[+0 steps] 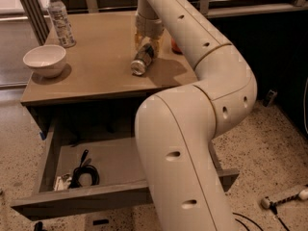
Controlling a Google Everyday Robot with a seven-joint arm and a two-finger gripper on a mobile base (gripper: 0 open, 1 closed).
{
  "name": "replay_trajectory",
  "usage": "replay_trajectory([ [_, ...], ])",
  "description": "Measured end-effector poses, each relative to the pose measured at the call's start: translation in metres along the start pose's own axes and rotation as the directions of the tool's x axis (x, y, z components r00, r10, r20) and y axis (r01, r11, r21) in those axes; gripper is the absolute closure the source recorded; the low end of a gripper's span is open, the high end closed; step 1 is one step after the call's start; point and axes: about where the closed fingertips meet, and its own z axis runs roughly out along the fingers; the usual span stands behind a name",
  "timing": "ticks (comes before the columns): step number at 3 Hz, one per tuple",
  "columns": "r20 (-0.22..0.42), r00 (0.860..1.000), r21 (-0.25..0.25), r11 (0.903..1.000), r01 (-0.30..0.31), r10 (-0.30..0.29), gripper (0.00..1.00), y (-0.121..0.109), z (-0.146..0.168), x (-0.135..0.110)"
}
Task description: Place redbull can into top drawer
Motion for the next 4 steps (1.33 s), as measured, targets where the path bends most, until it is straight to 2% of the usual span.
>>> replay_trajectory([
  [2, 0.027, 0.999, -0.043, 0.9988, -0.023, 0.024, 0.98, 0.0044, 0.0123, -0.0023],
  [4, 0.036, 0.999, -0.057, 0.9978, -0.034, 0.036, 0.53, 0.0066, 0.0117, -0.0018],
])
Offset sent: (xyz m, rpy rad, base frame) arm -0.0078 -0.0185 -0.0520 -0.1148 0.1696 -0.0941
